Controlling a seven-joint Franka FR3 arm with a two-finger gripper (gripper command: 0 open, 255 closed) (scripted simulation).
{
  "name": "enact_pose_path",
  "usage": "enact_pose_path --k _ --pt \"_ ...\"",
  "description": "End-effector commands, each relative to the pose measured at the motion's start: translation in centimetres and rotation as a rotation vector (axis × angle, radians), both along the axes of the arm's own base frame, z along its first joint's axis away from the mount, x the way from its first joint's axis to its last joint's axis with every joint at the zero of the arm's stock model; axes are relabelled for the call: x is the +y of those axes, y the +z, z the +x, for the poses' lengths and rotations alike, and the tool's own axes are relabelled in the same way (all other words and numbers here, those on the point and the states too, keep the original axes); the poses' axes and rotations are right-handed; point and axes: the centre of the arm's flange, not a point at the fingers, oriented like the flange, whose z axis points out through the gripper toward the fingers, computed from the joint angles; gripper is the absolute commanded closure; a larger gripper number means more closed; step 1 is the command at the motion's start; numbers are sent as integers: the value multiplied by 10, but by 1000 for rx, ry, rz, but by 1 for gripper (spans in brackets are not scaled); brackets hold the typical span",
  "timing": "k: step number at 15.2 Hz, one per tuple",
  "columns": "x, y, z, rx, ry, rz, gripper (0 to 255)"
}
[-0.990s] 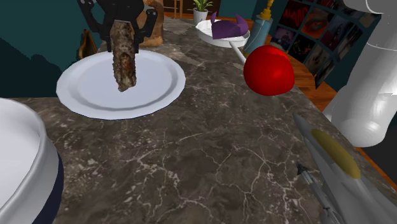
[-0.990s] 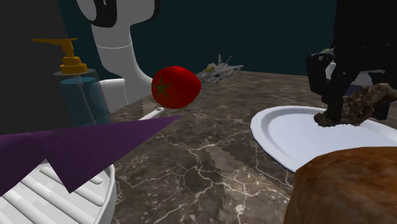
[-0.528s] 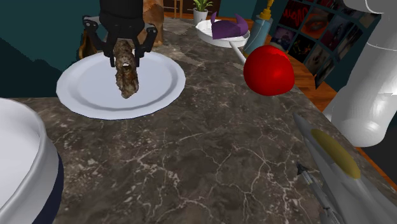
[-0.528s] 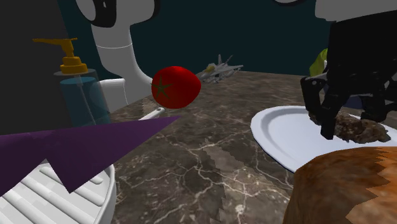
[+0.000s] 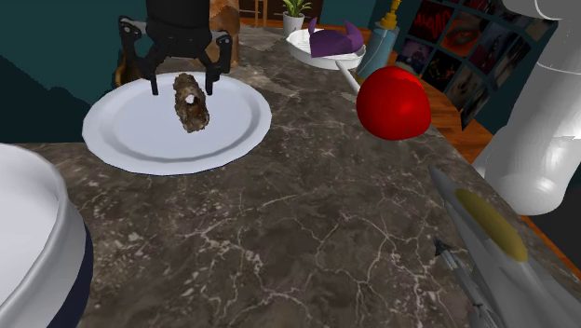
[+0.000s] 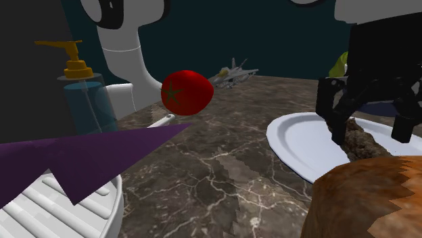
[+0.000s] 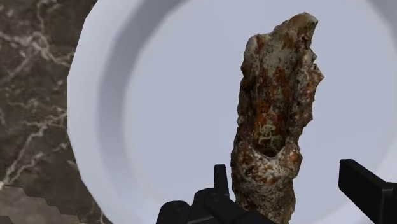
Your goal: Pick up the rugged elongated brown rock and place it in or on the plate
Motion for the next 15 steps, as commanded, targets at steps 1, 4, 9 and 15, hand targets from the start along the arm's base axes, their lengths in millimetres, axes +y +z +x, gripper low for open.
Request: enact_pose_path --k 1,4,9,15 --pt "0 0 0 0 0 0 0" --pt "0 0 0 0 0 0 0" --pt "-5 49 -7 0 0 0 0" --pt "-5 49 -7 0 0 0 0"
